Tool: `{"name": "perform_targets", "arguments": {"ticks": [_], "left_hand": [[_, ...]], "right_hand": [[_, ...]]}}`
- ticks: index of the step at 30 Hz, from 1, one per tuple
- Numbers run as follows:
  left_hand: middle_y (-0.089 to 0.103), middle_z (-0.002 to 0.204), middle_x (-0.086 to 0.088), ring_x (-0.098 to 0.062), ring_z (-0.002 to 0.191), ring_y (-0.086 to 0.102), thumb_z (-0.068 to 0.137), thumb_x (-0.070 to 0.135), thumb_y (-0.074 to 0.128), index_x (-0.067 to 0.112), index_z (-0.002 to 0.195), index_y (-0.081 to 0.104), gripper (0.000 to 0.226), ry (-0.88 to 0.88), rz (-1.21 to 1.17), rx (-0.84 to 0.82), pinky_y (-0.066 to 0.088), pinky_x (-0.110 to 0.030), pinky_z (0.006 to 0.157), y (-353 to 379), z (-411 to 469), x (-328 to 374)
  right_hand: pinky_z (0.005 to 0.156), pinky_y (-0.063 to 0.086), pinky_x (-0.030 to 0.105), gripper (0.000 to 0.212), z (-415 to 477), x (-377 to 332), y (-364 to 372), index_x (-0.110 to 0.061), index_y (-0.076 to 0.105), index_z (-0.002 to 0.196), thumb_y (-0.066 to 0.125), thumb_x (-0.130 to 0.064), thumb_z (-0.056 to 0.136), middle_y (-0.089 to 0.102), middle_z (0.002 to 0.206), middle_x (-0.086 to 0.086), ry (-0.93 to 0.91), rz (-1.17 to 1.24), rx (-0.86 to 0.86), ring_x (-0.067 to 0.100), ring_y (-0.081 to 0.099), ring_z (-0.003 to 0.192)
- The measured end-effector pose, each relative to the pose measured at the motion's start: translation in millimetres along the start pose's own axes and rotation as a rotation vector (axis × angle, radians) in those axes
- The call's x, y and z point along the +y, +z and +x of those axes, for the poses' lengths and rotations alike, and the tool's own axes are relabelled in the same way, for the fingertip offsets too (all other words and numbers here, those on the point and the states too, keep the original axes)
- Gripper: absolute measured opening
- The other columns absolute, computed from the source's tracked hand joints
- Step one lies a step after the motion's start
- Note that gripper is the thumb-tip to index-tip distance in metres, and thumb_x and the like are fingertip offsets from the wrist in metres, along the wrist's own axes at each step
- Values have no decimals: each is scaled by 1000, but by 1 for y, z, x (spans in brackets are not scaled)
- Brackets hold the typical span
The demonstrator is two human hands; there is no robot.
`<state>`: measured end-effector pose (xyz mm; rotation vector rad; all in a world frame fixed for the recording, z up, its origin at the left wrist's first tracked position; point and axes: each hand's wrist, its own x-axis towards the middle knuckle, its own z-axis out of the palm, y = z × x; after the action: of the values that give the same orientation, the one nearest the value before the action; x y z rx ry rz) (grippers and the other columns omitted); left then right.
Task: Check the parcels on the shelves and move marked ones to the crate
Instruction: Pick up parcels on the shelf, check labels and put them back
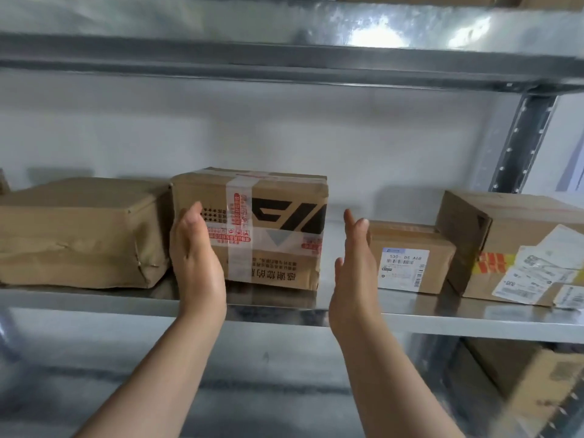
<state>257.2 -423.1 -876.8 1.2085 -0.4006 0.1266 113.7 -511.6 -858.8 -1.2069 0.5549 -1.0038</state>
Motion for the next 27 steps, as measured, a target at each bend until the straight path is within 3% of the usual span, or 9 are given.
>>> {"name": "perform_targets", "arguments": {"ticks": [3, 5, 9, 12, 15, 19, 22, 25, 27], "left_hand": [[51, 145, 11, -6, 132, 47, 89, 73, 36, 35, 142, 49, 66, -1, 40, 101, 37, -35, 114, -5, 23, -11], [48, 148, 3, -16, 135, 45, 95, 66, 34, 28, 144, 45, 63, 0, 94, 167, 37, -43, 115, -1, 33, -17], [46, 149, -4, -22, 134, 46, 104, 53, 32, 18, 147, 37, 56, -27, 191, 249, 38, -38, 105, 12, 41, -35], [48, 146, -2, -18, 130, 49, 105, 49, 34, 15, 145, 39, 53, -65, 177, 279, 39, -36, 104, 14, 43, -46], [56, 121, 8, -1, 102, 56, 106, 44, 34, 20, 127, 46, 34, -106, 151, 269, 41, -21, 86, 9, 44, -54], [55, 109, 14, 2, 94, 53, 106, 48, 31, 34, 118, 44, 23, -180, 129, 208, 39, -20, 81, -4, 47, -62], [51, 99, 24, 5, 92, 51, 106, 48, 30, 36, 117, 44, 22, -222, 111, 150, 36, -14, 76, -13, 48, -60], [53, 100, 21, -7, 103, 51, 106, 51, 30, 37, 115, 46, 23, -275, 78, 97, 38, -24, 89, -20, 49, -55], [55, 114, 14, -12, 115, 48, 104, 56, 29, 38, 118, 47, 29, -320, 84, 47, 35, -33, 100, -26, 50, -50]], "right_hand": [[123, 13, 39, 61, 4, 15, 5, -51, 33, 153, 27, -71, 95, 29, 157, -28, -17, -90, -45, 2, 23, 145], [126, 10, 50, 67, 12, 25, 7, -55, 28, 152, 27, -76, 89, 27, 161, -26, -3, -101, -42, 3, 23, 149], [118, 30, 33, 50, 25, 38, 15, -67, 34, 135, 30, -84, 88, 47, 144, -33, -81, -81, -70, -13, 41, 130], [120, 34, 45, 77, 34, 58, 16, -61, 34, 147, 32, -91, 76, 46, 153, -23, -83, -73, -69, 1, 41, 142], [118, 36, 54, 91, 45, 67, 19, -51, 36, 150, 34, -95, 71, 47, 155, -12, -62, -66, -36, 13, 43, 144], [115, 39, 55, 86, 52, 72, 29, -43, 48, 145, 31, -89, 74, 58, 145, -7, -56, -91, 40, 19, 51, 138], [112, 43, 53, 66, 51, 69, 34, -40, 55, 140, 31, -78, 91, 64, 136, -7, -49, -82, 90, 18, 56, 130], [107, 49, 49, 48, 49, 62, 34, -35, 61, 132, 30, -59, 105, 69, 126, -5, -35, -73, 129, 18, 61, 120], [99, 53, 44, 44, 46, 56, 33, -33, 64, 123, 30, -56, 106, 70, 119, -2, -19, -74, 148, 21, 63, 115]]}}
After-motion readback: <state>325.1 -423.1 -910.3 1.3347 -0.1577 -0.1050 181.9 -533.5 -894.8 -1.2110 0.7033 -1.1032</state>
